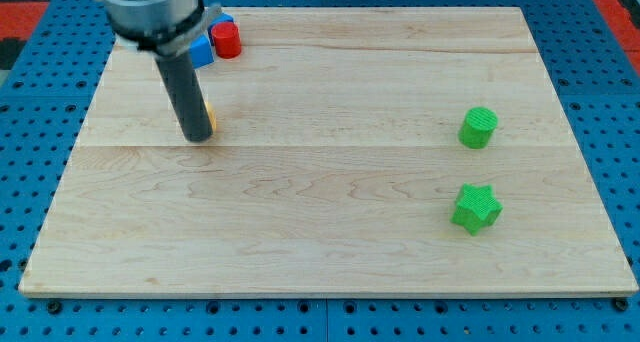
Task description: Move the green circle diagonally top left to the green star
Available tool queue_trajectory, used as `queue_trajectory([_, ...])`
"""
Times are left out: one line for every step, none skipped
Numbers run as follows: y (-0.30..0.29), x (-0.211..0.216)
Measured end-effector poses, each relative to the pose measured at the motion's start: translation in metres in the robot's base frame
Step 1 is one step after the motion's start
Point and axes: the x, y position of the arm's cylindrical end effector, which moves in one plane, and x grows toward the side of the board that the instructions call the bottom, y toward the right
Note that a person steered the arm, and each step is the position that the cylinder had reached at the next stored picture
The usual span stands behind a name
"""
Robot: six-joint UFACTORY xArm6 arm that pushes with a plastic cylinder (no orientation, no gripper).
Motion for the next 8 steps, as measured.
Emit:
queue_trajectory([-0.019,-0.064])
queue_trajectory([-0.010,-0.057])
queue_trajectory([0.067,-0.037])
queue_trajectory([0.202,-0.040])
queue_trajectory([0.339,-0.072])
queue_trajectory([0.422,-0.029])
queue_trajectory([0.353,0.001])
queue_trajectory([0.250,0.004])
